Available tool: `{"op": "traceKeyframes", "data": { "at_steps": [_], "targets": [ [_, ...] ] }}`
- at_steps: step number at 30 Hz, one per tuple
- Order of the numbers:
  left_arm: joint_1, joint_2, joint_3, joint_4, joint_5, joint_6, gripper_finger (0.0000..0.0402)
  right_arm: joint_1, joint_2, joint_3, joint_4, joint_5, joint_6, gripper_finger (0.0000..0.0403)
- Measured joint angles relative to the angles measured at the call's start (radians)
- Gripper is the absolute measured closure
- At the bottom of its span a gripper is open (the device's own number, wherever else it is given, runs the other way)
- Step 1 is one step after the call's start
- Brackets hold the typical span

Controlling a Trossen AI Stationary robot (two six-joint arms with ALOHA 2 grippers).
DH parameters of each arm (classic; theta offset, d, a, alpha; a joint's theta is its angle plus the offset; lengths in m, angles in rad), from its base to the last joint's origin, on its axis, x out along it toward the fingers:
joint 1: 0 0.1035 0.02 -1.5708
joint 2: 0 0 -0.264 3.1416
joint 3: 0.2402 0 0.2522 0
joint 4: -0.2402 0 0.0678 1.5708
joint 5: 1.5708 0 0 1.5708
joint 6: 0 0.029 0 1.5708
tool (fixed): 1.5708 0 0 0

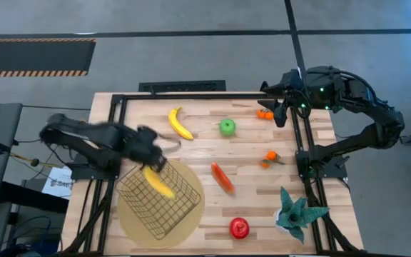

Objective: Build produce basket
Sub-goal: Put the left yellow banana into the gold wire basket

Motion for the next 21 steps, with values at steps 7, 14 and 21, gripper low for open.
{"op": "traceKeyframes", "data": {
  "at_steps": [7, 14, 21],
  "targets": [
    [-0.092, 0.196, 0.000, 0.020, 0.070, -0.136, 0.0376, 0.000, 0.000, 0.000, 0.000, 0.000, -0.009, 0.0163],
    [-0.096, 0.339, 0.001, 0.091, 0.126, -0.088, 0.0376, 0.000, 0.000, 0.000, 0.000, 0.000, -0.008, 0.0163],
    [-0.068, 0.388, 0.000, 0.080, 0.090, 0.026, 0.0388, 0.000, 0.000, 0.000, 0.000, -0.001, -0.008, 0.0163]
  ]
}}
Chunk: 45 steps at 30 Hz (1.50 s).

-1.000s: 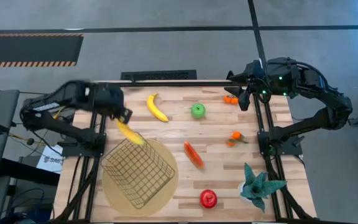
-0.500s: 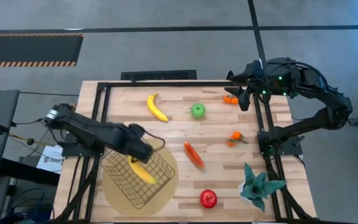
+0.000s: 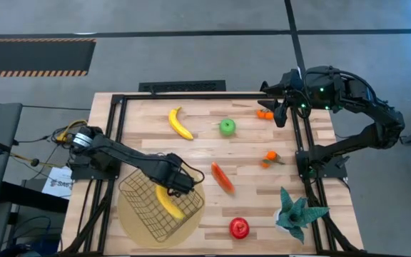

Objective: Build produce basket
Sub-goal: Put the left yellow banana into the gold wire basket

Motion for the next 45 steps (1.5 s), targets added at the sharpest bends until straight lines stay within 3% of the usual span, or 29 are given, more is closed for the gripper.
{"op": "traceKeyframes", "data": {
  "at_steps": [6, 14, 24, 35, 38, 45],
  "targets": [
    [0.024, -0.002, -0.001, -0.061, -0.028, 0.004, 0.0390, 0.000, 0.000, 0.000, 0.000, 0.000, 0.011, 0.0163],
    [0.027, 0.000, -0.002, -0.038, 0.023, -0.090, 0.0390, 0.000, 0.000, 0.000, -0.003, -0.001, 0.016, 0.0163],
    [0.018, 0.001, -0.150, 0.064, 0.082, -0.203, 0.0391, 0.000, 0.000, 0.000, -0.030, -0.004, -0.001, 0.0163],
    [0.021, 0.001, -0.215, 0.184, 0.097, -0.219, 0.0391, 0.000, 0.000, 0.000, -0.030, -0.004, -0.027, 0.0163],
    [0.021, 0.001, -0.215, 0.190, 0.091, -0.202, 0.0366, 0.003, 0.000, 0.000, -0.030, -0.005, -0.027, 0.0163],
    [0.025, -0.001, -0.215, 0.187, 0.080, -0.174, 0.0265, 0.037, 0.000, 0.000, -0.031, -0.005, -0.046, 0.0163]
  ]
}}
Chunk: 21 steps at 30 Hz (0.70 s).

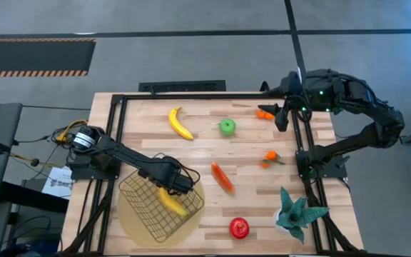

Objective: Build produce basket
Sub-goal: Put the left yellow banana into the gold wire basket, then put the yellow banana into the gold wire basket

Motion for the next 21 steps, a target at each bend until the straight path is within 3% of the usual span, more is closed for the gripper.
{"op": "traceKeyframes", "data": {
  "at_steps": [5, 9, 14, 21],
  "targets": [
    [0.020, -0.001, 0.014, -0.006, 0.012, 0.044, 0.0213, 0.019, 0.000, 0.000, 0.000, 0.000, -0.003, 0.0163],
    [0.044, -0.001, 0.090, -0.072, -0.025, 0.066, 0.0193, 0.019, 0.000, 0.000, 0.000, 0.000, -0.030, 0.0163],
    [0.048, -0.001, 0.264, -0.296, -0.189, 0.078, 0.0190, -0.004, 0.007, 0.000, 0.002, -0.001, -0.046, 0.0163],
    [0.037, -0.102, 0.388, -0.299, -0.438, 0.113, 0.0198, -0.076, 0.072, 0.000, 0.038, -0.121, -0.078, 0.0163]
  ]
}}
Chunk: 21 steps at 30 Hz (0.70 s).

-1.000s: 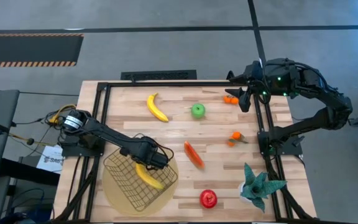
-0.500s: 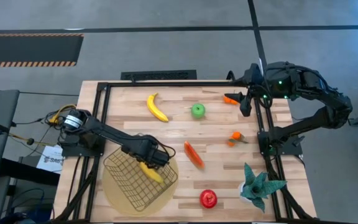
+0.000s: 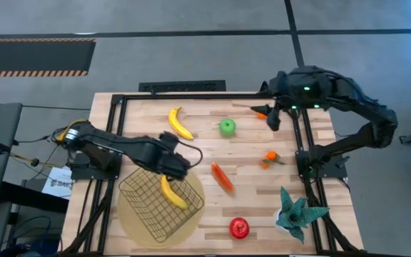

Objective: Build produce basket
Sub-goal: Put the yellow banana into the gold wire basket

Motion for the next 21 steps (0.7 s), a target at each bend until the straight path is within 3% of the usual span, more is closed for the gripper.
{"op": "traceKeyframes", "data": {
  "at_steps": [4, 10, 14, 21],
  "targets": [
    [0.029, -0.089, -0.006, -0.004, -0.085, 0.107, 0.0206, -0.008, 0.054, 0.000, 0.021, -0.056, 0.007, 0.0163],
    [0.135, -0.166, -0.006, 0.000, -0.047, 0.770, 0.0220, 0.003, 0.096, 0.000, 0.188, -0.277, 0.125, 0.0163],
    [0.268, -0.180, -0.006, 0.031, 0.069, 1.155, 0.0235, 0.034, 0.095, 0.000, 0.332, -0.304, 0.211, 0.0163],
    [0.571, -0.159, -0.007, 0.222, 0.368, 1.586, 0.0267, 0.087, 0.063, 0.000, 0.488, -0.301, 0.305, 0.0163]
  ]
}}
